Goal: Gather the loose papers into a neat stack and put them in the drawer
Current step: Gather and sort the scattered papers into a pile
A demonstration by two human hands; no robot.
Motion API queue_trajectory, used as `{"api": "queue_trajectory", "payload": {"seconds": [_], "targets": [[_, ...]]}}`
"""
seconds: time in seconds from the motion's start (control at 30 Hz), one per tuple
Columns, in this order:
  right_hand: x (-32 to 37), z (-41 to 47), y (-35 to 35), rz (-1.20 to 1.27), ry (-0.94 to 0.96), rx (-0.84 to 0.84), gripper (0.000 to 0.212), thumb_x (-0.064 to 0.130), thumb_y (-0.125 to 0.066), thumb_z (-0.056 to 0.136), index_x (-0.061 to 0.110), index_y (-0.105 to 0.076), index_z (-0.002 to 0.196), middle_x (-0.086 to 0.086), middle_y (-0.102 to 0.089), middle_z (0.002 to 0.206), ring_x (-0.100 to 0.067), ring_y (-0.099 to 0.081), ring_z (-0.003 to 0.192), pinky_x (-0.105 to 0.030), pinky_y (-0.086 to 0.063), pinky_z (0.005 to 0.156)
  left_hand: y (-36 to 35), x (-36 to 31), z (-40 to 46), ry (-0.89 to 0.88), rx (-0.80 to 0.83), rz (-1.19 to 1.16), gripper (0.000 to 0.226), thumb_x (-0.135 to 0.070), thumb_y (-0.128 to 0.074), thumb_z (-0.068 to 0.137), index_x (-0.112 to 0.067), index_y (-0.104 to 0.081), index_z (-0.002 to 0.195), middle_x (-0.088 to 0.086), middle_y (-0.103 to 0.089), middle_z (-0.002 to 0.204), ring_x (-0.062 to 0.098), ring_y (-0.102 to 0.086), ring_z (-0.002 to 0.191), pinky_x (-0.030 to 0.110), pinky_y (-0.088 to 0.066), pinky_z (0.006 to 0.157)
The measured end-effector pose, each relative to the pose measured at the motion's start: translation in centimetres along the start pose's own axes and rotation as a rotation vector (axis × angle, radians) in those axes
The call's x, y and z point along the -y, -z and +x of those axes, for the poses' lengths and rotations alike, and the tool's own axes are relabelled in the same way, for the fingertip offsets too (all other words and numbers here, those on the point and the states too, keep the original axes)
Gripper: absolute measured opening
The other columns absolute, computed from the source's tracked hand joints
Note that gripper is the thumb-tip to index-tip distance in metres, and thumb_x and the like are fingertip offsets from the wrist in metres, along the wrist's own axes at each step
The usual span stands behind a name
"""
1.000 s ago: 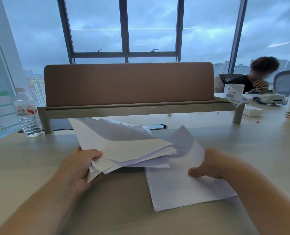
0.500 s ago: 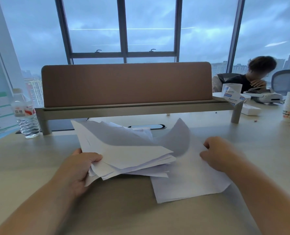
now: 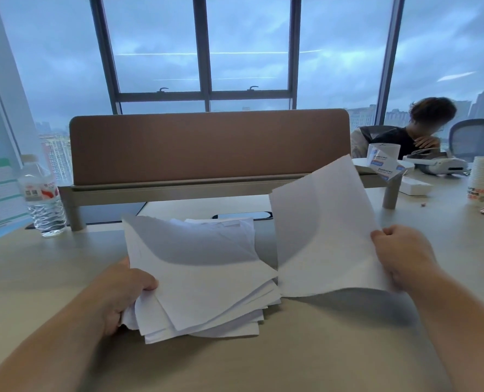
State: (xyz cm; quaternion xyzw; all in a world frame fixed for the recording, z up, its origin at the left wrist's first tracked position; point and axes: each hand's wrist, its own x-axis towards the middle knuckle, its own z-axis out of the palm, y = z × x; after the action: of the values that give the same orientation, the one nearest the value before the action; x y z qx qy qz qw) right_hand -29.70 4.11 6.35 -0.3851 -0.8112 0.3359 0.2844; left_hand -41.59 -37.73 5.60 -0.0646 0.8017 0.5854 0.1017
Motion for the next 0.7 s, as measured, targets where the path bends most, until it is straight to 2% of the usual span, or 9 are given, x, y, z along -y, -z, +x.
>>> {"api": "queue_trajectory", "payload": {"seconds": [0.07,0.2,0.3,0.47,0.6,0.7], "targets": [[0.1,-0.1,-0.5,0.097,-0.035,-0.009,0.025,0.025,-0.056,0.1,0.009,-0.07,0.086,-0.015,-0.068,0.087,-0.038,-0.064,0.085,-0.044,-0.055,0.082,-0.2,-0.1,-0.2,-0.002,0.013,0.014,0.035,0.008,-0.058,0.096,-0.015,-0.06,0.123,0.02,-0.074,0.108,0.043,-0.069,0.099,0.046,-0.056,0.079],[0.7,-0.3,-1.4,0.234,-0.079,0.001,0.03,0.023,-0.056,0.099,0.007,-0.066,0.077,-0.017,-0.068,0.088,-0.04,-0.064,0.09,-0.048,-0.055,0.089,-0.6,-0.3,-0.6,-0.006,0.056,0.034,0.032,0.005,-0.059,0.095,-0.019,-0.063,0.117,0.019,-0.076,0.108,0.042,-0.071,0.1,0.053,-0.058,0.089],[1.0,-0.3,-1.4,0.298,-0.094,-0.036,0.032,0.027,-0.053,0.098,0.002,-0.067,0.085,-0.021,-0.068,0.089,-0.039,-0.064,0.086,-0.045,-0.052,0.082,-0.8,-0.4,-0.8,-0.02,0.072,0.07,0.035,0.005,-0.063,0.092,-0.018,-0.065,0.118,0.017,-0.078,0.108,0.042,-0.073,0.1,0.058,-0.057,0.095],[1.3,-0.1,-0.5,0.512,-0.181,-0.106,0.031,0.03,-0.052,0.089,0.003,-0.065,0.085,-0.02,-0.068,0.095,-0.038,-0.066,0.09,-0.042,-0.052,0.078,-1.2,-0.5,-1.3,-0.028,0.105,0.124,0.036,0.004,-0.063,0.092,-0.02,-0.064,0.119,0.017,-0.079,0.105,0.041,-0.074,0.096,0.052,-0.059,0.09],[0.1,1.1,-2.6,0.529,-0.175,-0.03,0.04,0.041,-0.054,0.075,0.003,-0.067,0.08,-0.025,-0.072,0.089,-0.043,-0.072,0.089,-0.061,-0.06,0.086,-1.4,-0.4,-1.4,-0.039,0.133,0.139,0.04,0.003,-0.065,0.09,-0.022,-0.065,0.121,0.013,-0.08,0.105,0.04,-0.075,0.097,0.054,-0.058,0.092],[1.6,-1.3,-3.6,0.437,-0.119,0.08,0.041,0.044,-0.054,0.081,0.005,-0.068,0.081,-0.021,-0.072,0.086,-0.041,-0.071,0.087,-0.059,-0.06,0.086,-1.9,-0.3,-1.7,-0.073,0.167,0.14,0.046,-0.006,-0.072,0.08,-0.026,-0.067,0.121,0.007,-0.082,0.104,0.037,-0.077,0.098,0.057,-0.058,0.094]]}}
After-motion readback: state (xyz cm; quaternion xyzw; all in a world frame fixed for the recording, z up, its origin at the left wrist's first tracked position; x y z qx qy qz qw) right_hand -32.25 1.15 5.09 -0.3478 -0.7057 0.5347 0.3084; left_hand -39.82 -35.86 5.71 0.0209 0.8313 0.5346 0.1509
